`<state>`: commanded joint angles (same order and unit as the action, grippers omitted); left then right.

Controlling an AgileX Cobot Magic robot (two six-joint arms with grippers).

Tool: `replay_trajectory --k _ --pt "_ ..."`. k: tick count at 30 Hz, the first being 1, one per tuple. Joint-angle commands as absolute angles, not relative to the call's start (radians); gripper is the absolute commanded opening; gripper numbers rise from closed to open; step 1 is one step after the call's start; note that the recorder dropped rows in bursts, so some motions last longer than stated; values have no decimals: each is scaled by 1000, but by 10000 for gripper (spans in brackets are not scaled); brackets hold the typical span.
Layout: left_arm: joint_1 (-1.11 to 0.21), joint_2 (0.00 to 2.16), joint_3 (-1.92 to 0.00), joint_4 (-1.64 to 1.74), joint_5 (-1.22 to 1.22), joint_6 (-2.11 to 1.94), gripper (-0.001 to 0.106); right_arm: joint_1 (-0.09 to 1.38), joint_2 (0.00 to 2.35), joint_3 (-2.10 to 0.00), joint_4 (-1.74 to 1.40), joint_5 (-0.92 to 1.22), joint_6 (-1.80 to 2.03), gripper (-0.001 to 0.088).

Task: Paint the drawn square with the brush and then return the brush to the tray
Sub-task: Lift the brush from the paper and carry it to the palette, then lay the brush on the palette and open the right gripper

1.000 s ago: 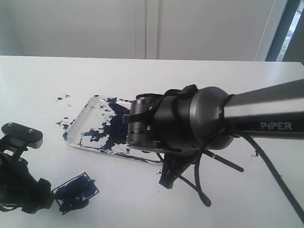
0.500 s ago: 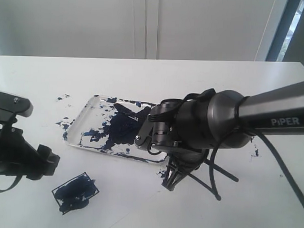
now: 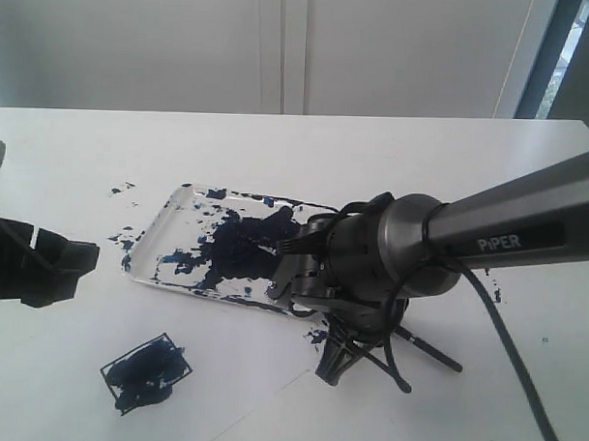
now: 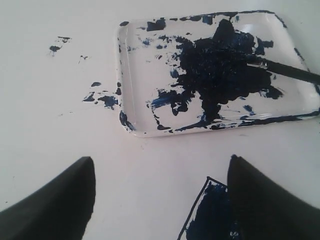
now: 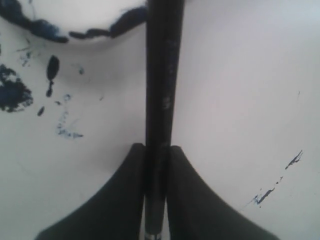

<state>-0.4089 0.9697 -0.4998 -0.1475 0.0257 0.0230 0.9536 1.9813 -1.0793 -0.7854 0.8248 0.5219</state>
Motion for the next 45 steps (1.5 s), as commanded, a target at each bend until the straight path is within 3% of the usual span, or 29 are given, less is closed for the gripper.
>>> replay_trajectory --k 10,13,28,37,40,45 --pt "-409 889 -500 -148 67 27 752 954 1981 -1079 -787 804 527 446" --pt "-409 884 -500 -148 79 27 752 956 1981 -1079 -787 807 518 497" --pt "-409 884 -500 -146 98 79 752 957 1849 -1084 -779 801 500 497" --pt "-409 884 -500 -146 98 86 752 957 1670 -1085 -719 644 500 492" --pt "-409 884 -500 -146 98 86 752 957 1595 -1085 -694 592 500 415" --pt "-409 884 -500 -148 108 83 752 957 1492 -1085 -683 568 500 128"
